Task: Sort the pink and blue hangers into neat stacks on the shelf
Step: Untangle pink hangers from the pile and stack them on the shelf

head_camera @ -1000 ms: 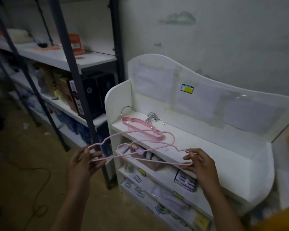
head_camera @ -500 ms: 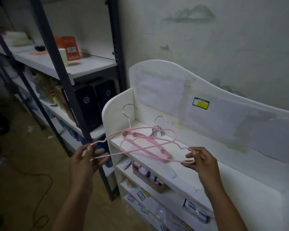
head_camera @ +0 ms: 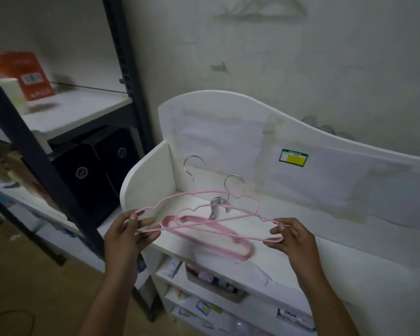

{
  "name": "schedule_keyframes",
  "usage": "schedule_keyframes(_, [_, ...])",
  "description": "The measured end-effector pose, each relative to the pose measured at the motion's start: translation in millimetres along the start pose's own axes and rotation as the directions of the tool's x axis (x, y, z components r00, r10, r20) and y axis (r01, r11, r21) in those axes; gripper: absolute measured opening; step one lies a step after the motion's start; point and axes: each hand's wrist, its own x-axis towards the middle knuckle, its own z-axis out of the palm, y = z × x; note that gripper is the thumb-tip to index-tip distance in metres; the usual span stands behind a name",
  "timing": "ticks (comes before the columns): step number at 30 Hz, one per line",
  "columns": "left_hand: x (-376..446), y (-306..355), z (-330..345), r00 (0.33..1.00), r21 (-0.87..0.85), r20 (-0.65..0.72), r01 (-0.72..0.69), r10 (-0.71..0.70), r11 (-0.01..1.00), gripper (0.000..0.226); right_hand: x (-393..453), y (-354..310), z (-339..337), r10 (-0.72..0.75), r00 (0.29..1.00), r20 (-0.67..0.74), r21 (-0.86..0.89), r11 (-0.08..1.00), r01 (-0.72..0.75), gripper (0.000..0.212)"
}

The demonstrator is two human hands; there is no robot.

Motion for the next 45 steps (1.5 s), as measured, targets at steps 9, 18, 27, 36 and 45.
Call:
schedule_keyframes(9, [77.7,-14.1,-2.8,0.985,0.053,0.143,0.093,-0.099,0.994,0.020,-0.4,39.5,56.0,0.063,0.990,-0.126,0.050,0.997,-0.057,0.016])
schedule_keyframes(18, [107.7,-24.9,-2.7,0.970,0.088,0.206,0.110,-0.126,0.990,0.020,2.8,74.4,73.3,0.134,0.968,-0.212,-0.033,0.989,-0.144,0.015])
schedule_keyframes(27, [117.1,-29.6,1.8,0.962,0.102,0.239,0.109,-0.130,0.989,0.021,5.9,97.7,63.6,-0.092,0.968,-0.234,-0.663,0.743,-0.089,0.020])
schedule_keyframes(36, [123.0,-46.9,4.8,0.936,0.147,0.301,0.145,-0.184,0.978,0.019,3.2,94.7,57.2,0.020,0.967,-0.256,-0.599,0.782,-0.175,0.018])
schedule_keyframes(45, [136.0,-74.8,7.5,0.908,0.271,0.336,0.162,-0.251,0.949,0.020,-0.1,84.9,33.0,0.040,0.936,-0.350,-0.413,0.890,-0.192,0.016])
